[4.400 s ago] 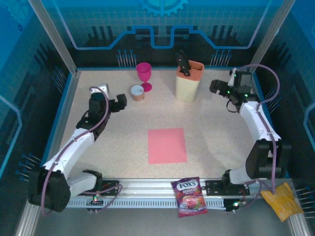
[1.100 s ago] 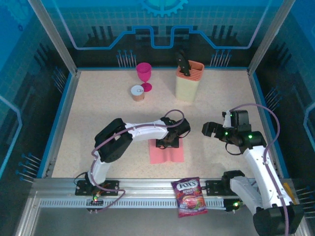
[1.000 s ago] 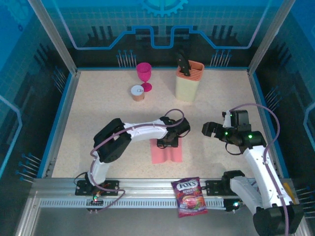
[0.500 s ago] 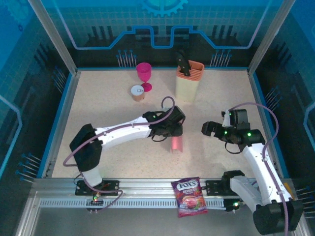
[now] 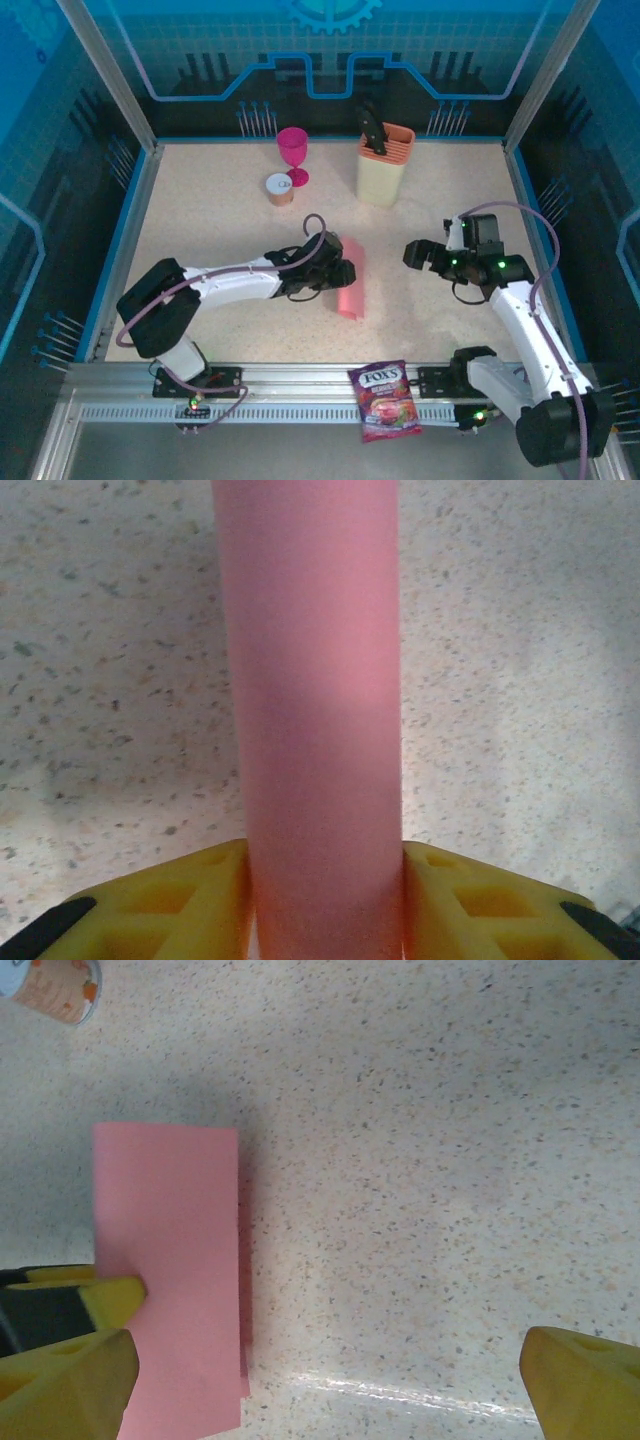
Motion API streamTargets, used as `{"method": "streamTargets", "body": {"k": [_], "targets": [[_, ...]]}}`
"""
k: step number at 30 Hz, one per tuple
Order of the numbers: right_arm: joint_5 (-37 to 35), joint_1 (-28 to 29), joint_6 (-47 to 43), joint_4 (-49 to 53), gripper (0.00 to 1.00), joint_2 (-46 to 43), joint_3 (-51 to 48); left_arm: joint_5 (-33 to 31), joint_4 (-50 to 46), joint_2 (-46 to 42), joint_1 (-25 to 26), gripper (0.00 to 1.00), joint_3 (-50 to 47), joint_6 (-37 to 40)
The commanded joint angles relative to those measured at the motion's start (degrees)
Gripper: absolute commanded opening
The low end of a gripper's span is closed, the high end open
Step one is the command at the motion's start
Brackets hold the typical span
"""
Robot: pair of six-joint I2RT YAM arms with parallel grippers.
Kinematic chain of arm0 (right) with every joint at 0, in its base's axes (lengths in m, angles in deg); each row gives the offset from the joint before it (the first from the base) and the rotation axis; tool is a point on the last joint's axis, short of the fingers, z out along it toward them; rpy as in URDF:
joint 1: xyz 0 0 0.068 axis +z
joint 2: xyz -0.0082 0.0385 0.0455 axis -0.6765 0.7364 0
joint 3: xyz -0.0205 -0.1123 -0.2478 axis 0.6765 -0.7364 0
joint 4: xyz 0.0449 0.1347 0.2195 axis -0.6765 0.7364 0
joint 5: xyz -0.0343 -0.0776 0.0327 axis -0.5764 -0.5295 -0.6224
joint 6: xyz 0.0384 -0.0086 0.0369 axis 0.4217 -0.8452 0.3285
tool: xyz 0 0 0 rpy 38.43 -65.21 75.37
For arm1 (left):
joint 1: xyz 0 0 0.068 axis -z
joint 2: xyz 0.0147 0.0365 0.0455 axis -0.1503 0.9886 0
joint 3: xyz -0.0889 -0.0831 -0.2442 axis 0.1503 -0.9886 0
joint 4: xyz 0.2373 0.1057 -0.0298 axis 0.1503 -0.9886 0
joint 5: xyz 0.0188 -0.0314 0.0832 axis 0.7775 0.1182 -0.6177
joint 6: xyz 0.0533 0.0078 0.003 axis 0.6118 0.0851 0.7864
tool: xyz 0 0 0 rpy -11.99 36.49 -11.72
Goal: Fold a paper plane with a square sheet of paper (pick it up from the middle)
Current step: First fold in half a square sheet of paper at the center of the table.
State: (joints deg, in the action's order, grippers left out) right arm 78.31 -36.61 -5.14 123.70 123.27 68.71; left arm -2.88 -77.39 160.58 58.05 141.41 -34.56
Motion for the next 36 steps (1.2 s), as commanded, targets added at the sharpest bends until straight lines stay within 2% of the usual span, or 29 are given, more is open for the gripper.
{"method": "streamTargets", "body": {"k": [1, 10, 18, 25, 36], "targets": [[2.4, 1.2, -1.2, 0.2, 0.99, 0.4, -0.6, 1.5, 2.8, -2.6, -0.9, 0.45, -1.9, 2.0], [5.9, 2.4, -3.5, 1.2, 0.99, 2.7, -1.2, 1.9, 2.6, -2.4, -4.5, 0.58, -5.8, 4.9], [3.7, 13.2, 0.7, -3.6, 0.99, 8.5, -0.8, 1.0, 0.9, -3.4, -5.7, 0.65, -6.8, 6.3], [2.8, 14.9, 7.0, -8.6, 0.97, 12.0, -0.9, 0.1, -2.0, -3.8, -6.2, 0.65, -6.2, 7.1], [3.0, 18.2, 9.3, -12.1, 0.95, 17.2, 0.7, -2.4, -5.3, -5.6, -6.6, 0.66, -7.6, 8.2]]}}
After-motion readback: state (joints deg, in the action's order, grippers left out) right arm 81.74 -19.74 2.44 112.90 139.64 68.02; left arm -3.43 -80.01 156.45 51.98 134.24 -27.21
